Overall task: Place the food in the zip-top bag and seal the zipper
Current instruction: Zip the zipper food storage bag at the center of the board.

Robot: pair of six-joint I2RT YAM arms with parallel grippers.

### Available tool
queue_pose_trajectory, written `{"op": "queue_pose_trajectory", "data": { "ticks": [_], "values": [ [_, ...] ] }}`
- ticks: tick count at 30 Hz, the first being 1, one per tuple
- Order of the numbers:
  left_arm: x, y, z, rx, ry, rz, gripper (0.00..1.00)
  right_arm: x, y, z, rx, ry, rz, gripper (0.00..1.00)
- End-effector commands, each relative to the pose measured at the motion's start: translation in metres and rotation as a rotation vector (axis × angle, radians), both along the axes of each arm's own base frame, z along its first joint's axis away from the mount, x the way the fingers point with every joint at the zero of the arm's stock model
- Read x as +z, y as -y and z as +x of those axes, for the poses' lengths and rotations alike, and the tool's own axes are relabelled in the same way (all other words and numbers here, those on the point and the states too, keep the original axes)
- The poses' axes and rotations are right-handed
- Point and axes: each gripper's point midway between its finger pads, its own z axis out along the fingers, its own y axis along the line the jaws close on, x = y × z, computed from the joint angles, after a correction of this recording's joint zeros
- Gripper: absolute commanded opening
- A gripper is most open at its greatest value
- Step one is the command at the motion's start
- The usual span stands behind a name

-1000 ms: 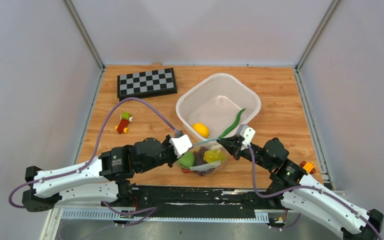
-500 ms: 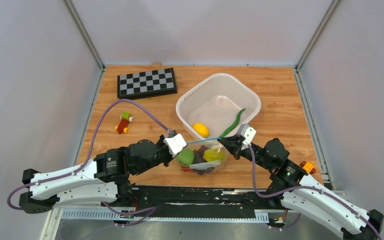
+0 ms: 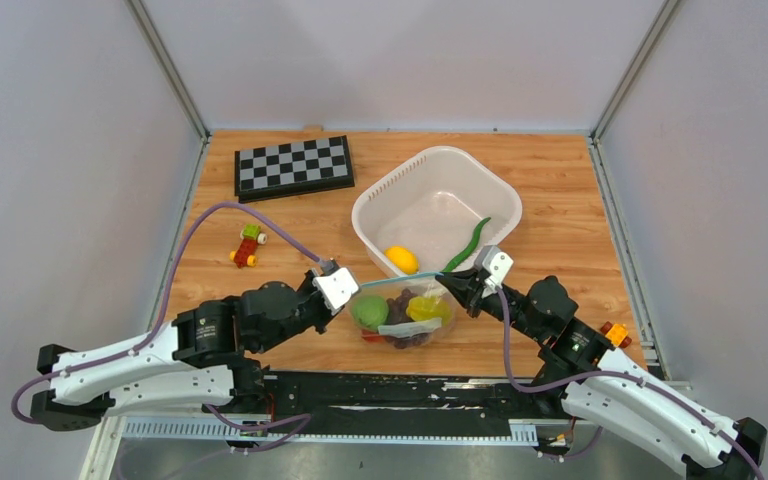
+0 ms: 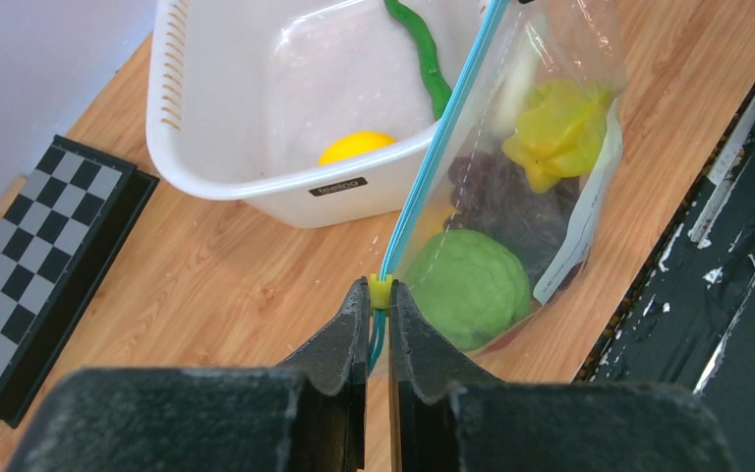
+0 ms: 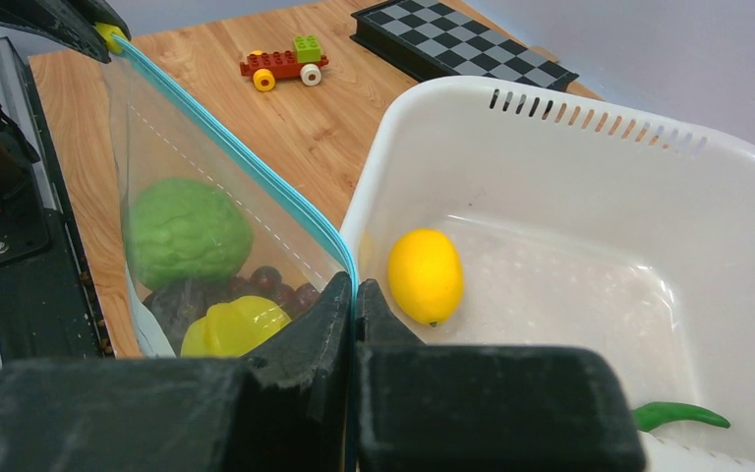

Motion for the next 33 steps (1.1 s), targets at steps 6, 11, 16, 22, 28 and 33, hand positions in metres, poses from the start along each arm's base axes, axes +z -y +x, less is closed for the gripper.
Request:
{"op": "queue_pose_trajectory", "data": {
  "ticks": [6, 11, 16, 22, 28, 33],
  "values": [
    [0.003, -0.027, 0.004, 0.074, 0.011, 0.013, 0.08, 0.009, 0.015, 0.015, -0.116, 0.024, 0.037, 0.0],
    [0.002, -0.03, 0.005, 0.085, 0.015, 0.022, 0.11, 0.01, 0.013, 0.012, -0.091, 0.033, 0.031, 0.0],
    [0.006, -0.027, 0.004, 0.083, 0.007, -0.031, 0.29, 0.01, -0.011, -0.016, 0.132, 0.072, -0.002, 0.0],
    [0.021, -0.032, 0.006, 0.14, -0.025, -0.106, 0.71, 0.005, -0.027, -0.033, 0.277, 0.052, -0.035, 0.0],
    [0.031, -0.037, -0.004, 0.104, -0.049, -0.138, 0.75, -0.001, -0.022, -0.016, 0.172, 0.005, -0.054, 0.0],
    [0.027, -0.021, -0.028, -0.058, -0.115, -0.113, 0.77, 0.001, -0.016, -0.01, 0.121, 0.002, -0.043, 0.0]
  ]
}}
